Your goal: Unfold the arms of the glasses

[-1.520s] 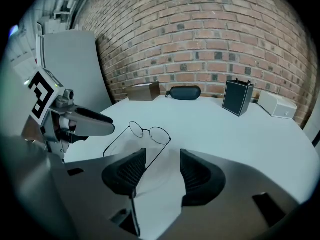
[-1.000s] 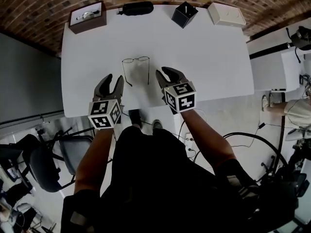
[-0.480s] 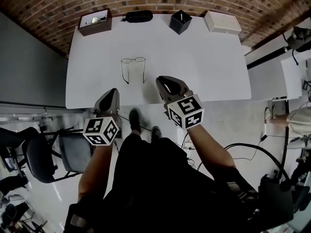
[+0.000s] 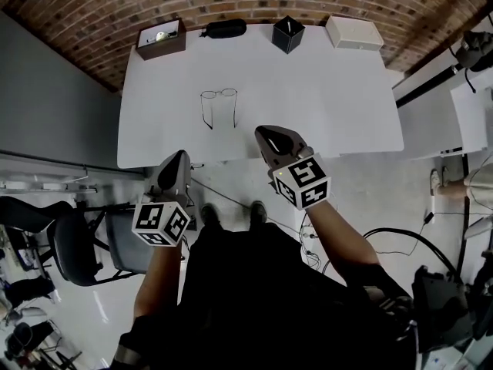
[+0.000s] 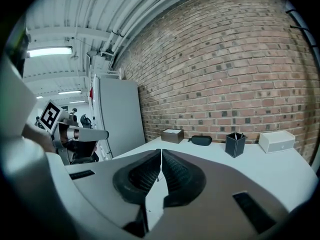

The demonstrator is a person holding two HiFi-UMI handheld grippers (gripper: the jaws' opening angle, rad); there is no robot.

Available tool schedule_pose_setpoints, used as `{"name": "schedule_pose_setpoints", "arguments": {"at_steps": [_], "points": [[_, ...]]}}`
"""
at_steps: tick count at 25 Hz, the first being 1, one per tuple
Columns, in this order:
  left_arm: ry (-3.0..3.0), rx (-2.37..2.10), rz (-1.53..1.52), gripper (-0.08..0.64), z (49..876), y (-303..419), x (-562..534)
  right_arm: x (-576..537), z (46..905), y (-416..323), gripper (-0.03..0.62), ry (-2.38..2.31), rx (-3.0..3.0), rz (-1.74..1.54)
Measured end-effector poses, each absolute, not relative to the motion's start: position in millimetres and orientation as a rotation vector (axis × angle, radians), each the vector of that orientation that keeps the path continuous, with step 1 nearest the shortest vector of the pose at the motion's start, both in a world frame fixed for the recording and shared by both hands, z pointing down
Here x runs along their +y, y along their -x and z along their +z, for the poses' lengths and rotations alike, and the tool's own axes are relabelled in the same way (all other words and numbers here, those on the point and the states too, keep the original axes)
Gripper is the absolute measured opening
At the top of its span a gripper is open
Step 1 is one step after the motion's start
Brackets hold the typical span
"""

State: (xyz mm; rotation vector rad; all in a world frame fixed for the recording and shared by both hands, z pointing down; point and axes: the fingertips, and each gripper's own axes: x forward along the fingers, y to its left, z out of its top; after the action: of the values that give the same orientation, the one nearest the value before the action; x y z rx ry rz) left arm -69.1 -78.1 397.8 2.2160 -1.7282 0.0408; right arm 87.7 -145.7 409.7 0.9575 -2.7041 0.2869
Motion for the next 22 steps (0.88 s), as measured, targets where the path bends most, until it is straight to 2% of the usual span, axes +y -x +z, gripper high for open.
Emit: {"name": "schedule_pose_setpoints", "arguments": {"at_steps": [14,22], "points": [[-2.279,-1.743,0.015,0.011,357,145,-50,-112,346,-31,0.009,-1.149,-2.710,0.214],[-2.325,-1.696,-0.066,0.011,332,159,-36,-96,323,-12,0.009,-1.175,-2.685,0.138]]}}
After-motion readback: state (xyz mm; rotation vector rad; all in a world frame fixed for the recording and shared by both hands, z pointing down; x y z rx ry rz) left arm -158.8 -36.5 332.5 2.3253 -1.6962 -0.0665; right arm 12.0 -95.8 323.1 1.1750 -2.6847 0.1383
